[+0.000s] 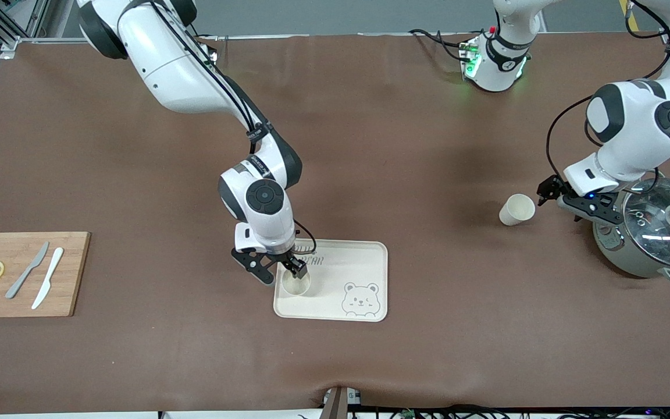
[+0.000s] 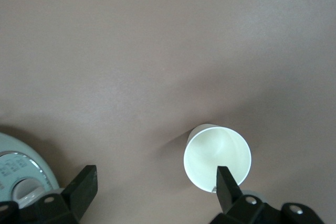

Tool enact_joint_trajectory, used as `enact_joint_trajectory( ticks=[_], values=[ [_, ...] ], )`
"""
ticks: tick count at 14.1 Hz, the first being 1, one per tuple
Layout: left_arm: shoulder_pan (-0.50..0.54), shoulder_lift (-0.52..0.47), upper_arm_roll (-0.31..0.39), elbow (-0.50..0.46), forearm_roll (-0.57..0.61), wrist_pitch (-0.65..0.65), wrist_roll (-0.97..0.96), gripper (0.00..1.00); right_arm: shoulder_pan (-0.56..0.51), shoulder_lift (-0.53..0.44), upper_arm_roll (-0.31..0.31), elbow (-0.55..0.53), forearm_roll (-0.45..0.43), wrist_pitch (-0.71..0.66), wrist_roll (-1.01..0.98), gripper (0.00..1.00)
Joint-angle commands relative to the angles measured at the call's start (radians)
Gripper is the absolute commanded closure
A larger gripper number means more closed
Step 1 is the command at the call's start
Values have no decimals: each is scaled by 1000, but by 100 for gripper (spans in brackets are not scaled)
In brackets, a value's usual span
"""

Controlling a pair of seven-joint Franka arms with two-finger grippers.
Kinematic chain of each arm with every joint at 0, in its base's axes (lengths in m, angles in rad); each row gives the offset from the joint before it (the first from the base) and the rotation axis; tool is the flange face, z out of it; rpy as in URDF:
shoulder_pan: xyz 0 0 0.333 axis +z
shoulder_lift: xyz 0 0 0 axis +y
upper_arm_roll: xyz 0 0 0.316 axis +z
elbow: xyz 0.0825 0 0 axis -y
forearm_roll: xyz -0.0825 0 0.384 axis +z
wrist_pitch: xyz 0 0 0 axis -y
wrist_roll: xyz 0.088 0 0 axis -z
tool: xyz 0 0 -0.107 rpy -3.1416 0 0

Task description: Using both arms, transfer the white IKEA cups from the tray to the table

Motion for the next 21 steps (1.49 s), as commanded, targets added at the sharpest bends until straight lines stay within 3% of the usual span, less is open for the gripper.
enact_joint_trajectory(
  ticks=[1, 3, 5, 13, 17, 21],
  values=[
    [14, -28, -4, 32, -18, -67, 20, 0, 2, 1, 1, 4, -22, -2, 18, 21],
    [23, -26, -4, 66, -18, -95, 19, 0, 0, 1, 1, 5, -22, -2, 16, 52],
    [25, -17, -4, 105, -18, -130, 19, 0, 0, 1, 1, 7, -22, -2, 16, 72],
    [23, -38, -10, 248, -18, -389, -68, 0, 2, 1, 1, 13, -22, -2, 18, 99],
    [14, -41, -23, 322, -18, -457, -179, 0, 3, 1, 1, 13, -24, 0, 15, 100],
    [12, -40, -90, 371, -18, -466, -306, 0, 3, 3, -1, 11, -25, 0, 15, 100]
  ],
)
